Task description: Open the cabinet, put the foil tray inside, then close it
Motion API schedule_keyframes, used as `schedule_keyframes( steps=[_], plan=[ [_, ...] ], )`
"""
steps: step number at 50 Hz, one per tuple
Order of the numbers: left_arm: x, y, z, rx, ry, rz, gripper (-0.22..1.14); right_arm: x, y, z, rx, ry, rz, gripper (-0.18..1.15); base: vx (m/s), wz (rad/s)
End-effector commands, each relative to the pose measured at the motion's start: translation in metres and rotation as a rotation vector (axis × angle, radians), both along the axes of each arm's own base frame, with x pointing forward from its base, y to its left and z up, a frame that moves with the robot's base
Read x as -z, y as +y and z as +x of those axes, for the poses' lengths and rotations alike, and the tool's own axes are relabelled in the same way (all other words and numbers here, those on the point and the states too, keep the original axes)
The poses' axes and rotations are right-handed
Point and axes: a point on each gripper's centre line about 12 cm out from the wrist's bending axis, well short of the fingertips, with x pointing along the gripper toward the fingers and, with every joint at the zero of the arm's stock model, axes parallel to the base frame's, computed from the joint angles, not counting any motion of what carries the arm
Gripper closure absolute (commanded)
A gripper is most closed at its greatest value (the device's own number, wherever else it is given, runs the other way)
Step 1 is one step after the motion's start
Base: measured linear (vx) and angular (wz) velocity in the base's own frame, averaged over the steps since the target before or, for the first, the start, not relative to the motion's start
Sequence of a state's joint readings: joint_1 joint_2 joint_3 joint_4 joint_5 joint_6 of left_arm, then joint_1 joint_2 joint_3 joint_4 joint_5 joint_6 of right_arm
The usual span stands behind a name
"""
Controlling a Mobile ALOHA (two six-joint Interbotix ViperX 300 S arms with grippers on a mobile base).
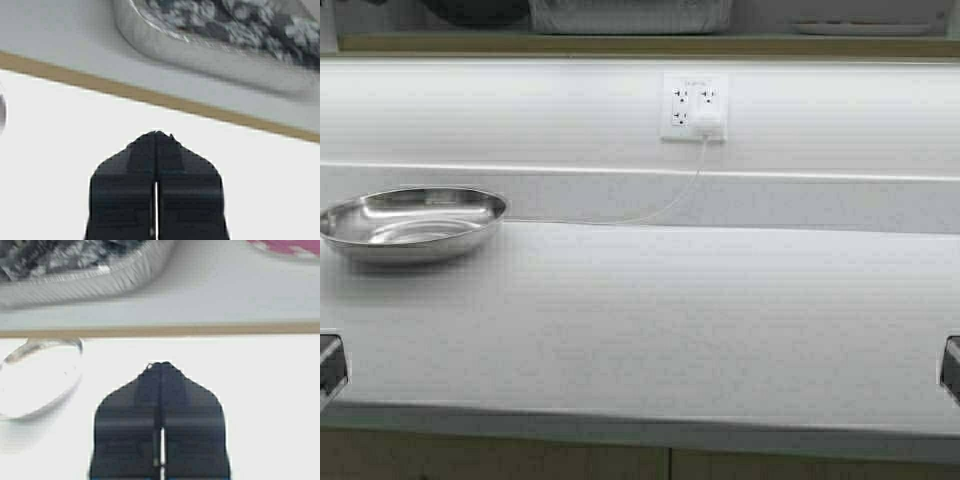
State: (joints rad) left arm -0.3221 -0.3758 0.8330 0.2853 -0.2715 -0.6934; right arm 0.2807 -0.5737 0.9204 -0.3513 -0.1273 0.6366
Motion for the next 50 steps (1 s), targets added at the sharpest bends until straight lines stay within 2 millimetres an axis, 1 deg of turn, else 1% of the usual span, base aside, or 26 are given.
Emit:
schedule_keyframes(
  steps=[1,13,19,23,27,38,45,48,50],
  plan=[
    [-0.006,-0.003,-0.008,0.024,-0.036,0.034,0.87,-0.014,0.0,-0.001,-0.007,-0.035,-0.034,0.89,-0.21,-0.11],
    [0.003,0.004,-0.025,0.046,-0.059,0.176,0.87,-0.019,-0.002,-0.003,-0.015,-0.059,-0.109,0.89,-0.18,-0.07],
    [0.001,0.008,-0.033,0.045,-0.08,0.192,0.87,-0.025,-0.001,-0.004,-0.035,-0.102,-0.156,0.89,-0.19,-0.07],
    [-0.002,0.011,-0.033,0.035,-0.092,0.208,0.87,-0.026,0.0,-0.005,-0.041,-0.117,-0.159,0.89,-0.2,-0.03],
    [-0.002,0.02,-0.03,0.008,-0.082,0.234,0.87,-0.026,0.0,-0.005,-0.044,-0.124,-0.163,0.89,-0.22,-0.02],
    [-0.004,0.065,-0.021,-0.152,-0.025,0.276,0.87,-0.022,0.0,-0.002,-0.044,-0.107,-0.171,0.89,-0.26,-0.02],
    [-0.012,0.095,-0.028,-0.26,-0.002,0.283,0.87,-0.024,-0.001,-0.004,-0.037,-0.109,-0.175,0.89,-0.25,-0.03],
    [-0.019,0.112,-0.032,-0.321,-0.007,0.292,0.87,-0.027,-0.005,-0.004,-0.022,-0.107,-0.181,0.89,-0.2,-0.07],
    [-0.025,0.125,-0.036,-0.371,-0.013,0.296,0.87,-0.033,-0.01,-0.003,-0.002,-0.114,-0.188,0.89,-0.2,-0.11]
  ],
)
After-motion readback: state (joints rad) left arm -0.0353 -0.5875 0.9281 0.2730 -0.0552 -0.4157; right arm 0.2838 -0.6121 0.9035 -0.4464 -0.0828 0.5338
